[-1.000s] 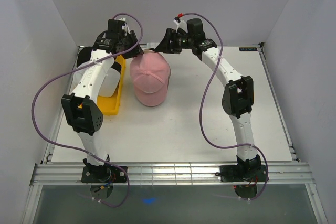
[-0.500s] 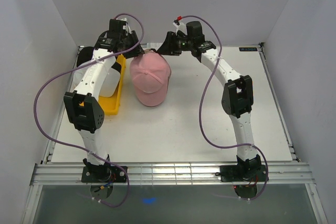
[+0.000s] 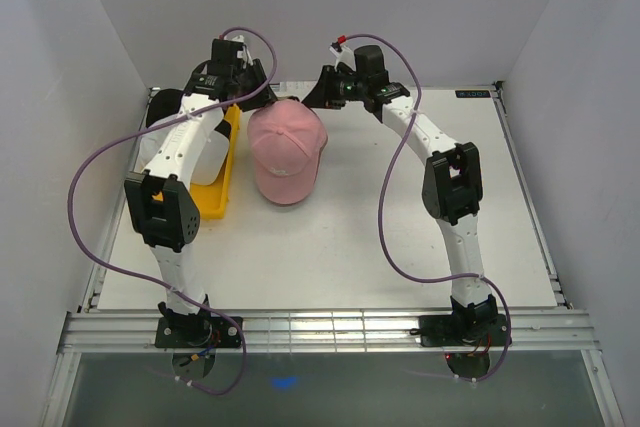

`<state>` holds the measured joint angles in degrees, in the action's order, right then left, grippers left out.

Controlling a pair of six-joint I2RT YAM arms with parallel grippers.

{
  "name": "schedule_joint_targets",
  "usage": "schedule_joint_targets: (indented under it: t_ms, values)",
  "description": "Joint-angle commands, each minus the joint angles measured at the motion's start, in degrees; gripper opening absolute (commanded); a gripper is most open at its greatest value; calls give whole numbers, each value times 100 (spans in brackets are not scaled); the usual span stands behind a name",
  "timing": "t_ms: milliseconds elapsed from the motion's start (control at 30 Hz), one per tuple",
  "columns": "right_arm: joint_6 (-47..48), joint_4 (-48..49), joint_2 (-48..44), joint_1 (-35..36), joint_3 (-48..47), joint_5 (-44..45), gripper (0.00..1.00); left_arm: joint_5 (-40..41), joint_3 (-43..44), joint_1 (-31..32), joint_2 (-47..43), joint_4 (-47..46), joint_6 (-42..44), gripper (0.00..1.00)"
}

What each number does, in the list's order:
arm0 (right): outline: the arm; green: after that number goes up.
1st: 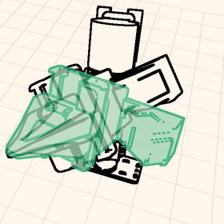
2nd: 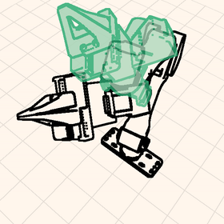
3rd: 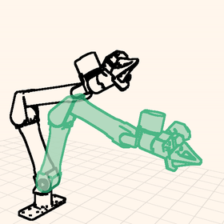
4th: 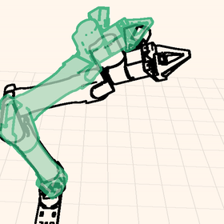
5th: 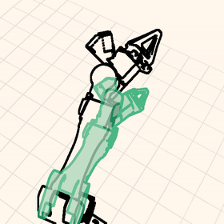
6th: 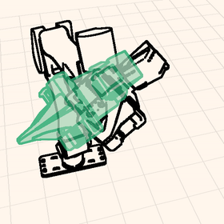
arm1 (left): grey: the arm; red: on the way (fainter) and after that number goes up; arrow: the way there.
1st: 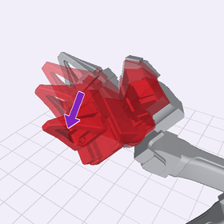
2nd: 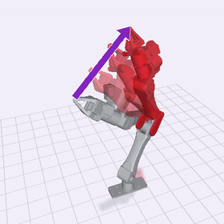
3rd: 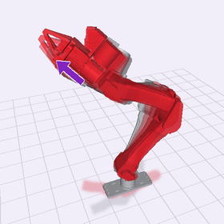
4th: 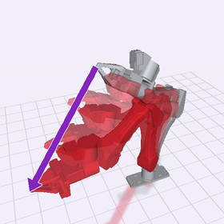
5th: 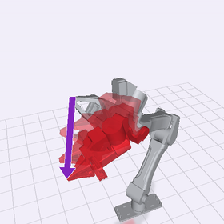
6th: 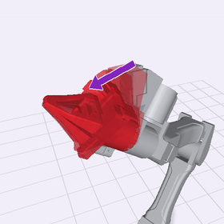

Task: Stack the hats

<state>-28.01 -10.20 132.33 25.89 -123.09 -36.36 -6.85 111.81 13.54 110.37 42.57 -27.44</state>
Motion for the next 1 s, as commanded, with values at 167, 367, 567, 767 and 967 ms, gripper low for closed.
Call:
schedule_joint_targets:
  t_ms: [167,367,567,767,967]
  values:
    - [358,-307,-50,-111,444,489,25,167,-572,-27,-94,-90,-42,48]
    - [375,-316,-23,-128,487,507,25,246,-897,-27,-164,-283,-121,48]
    - [393,-334,-41,-137,487,489,24,439,-1100,-53,-463,-521,-148,59]
    - [375,-343,-67,-137,479,463,24,492,-977,-273,-832,-512,-226,69]
    - [358,-413,-50,-137,347,463,24,492,-1915,-282,-1954,-1048,-472,74]
